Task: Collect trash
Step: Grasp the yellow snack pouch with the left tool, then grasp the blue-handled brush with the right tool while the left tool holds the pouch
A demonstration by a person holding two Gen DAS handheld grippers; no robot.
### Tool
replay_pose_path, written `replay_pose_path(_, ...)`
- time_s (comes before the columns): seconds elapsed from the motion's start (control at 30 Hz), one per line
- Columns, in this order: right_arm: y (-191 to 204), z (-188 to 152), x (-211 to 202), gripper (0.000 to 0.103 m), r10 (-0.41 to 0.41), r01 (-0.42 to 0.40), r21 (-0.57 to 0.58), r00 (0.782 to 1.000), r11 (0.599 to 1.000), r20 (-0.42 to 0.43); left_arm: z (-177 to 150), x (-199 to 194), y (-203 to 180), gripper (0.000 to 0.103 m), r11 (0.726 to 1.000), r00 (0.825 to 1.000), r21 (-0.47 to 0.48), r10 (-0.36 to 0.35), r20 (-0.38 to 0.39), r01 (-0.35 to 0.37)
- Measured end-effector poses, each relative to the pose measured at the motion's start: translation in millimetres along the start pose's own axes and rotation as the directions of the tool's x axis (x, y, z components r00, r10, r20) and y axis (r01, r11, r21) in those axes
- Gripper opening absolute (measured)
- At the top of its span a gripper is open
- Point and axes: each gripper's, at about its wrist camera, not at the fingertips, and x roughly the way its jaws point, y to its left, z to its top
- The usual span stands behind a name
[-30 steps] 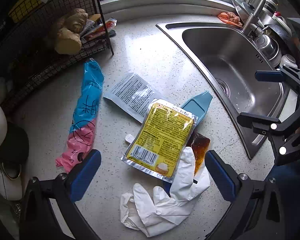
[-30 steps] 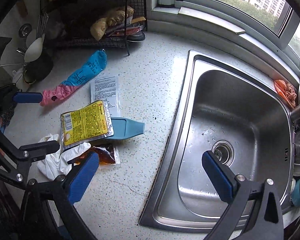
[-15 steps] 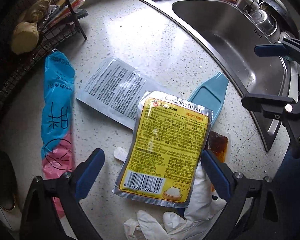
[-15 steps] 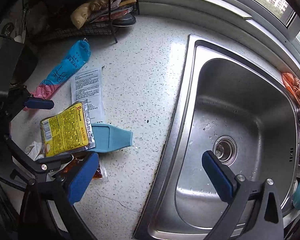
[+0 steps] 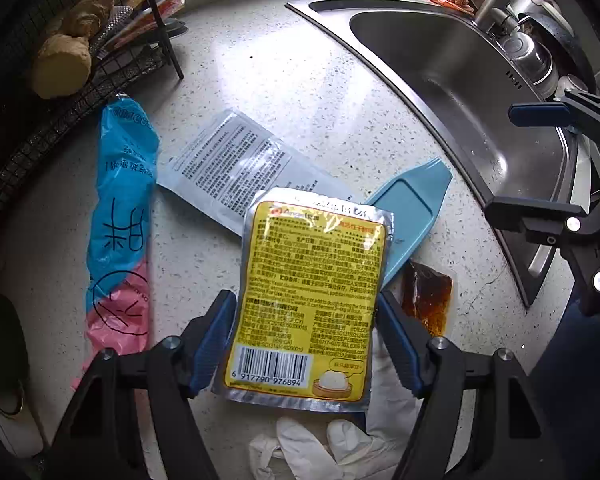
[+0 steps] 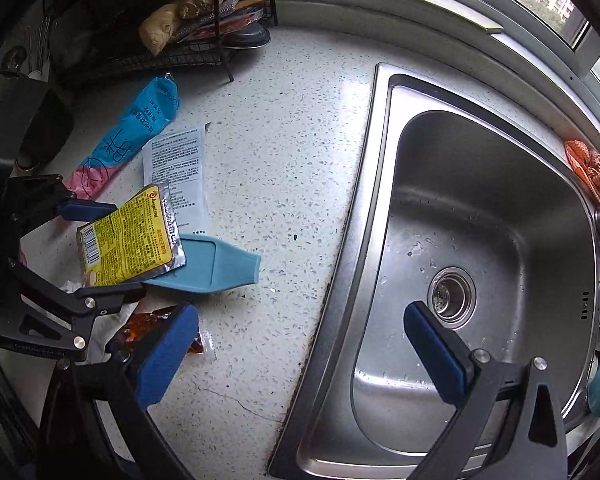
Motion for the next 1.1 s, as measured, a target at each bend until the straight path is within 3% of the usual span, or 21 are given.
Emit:
replay_pose_path(0.27,5,-5,-6,0.103,0.006,-0.006,-0.009,1.000,1.000,0.016,-10,-21,7,0.056,0.997,0.998,-0.070,-0.035,0.061,0.039)
replay_pose_path(0.43,13,-7,-10,0.103,0.018,-0.017,-0.038,1.000,0.999,0.024,-18,-33,16,0.053,0.989,0.997,-0.145,0.001,0.079,0.010)
replay_pose_path(0.7,41,9,-19,0.103,0.062,-0.051,-0.229,0.997,0.972,0.042,-46,-70,28,0.051,0.976,0.988,-0.216,0.031,0.149,0.002)
replay_pose_path(0.83,64,15,-15,0.103,0.081,-0.067,-0.358,0.996,0.931,0.024,-59,-81,31,0.049,0.960,0.983,-0.281,0.045,0.176,0.006)
replay_pose_path(0.97,87,16,-3,0.102,0.089,-0.074,-0.504,0.996,0.860,0.004,-72,-81,33,0.049,0.940,0.982,-0.342,0.056,0.179,0.008)
replay_pose_path(1.1,104,20,12,0.091,0.106,-0.113,-0.583,0.993,0.805,-0.045,-76,-71,34,0.049,0.917,0.984,-0.399,0.067,0.164,0.004)
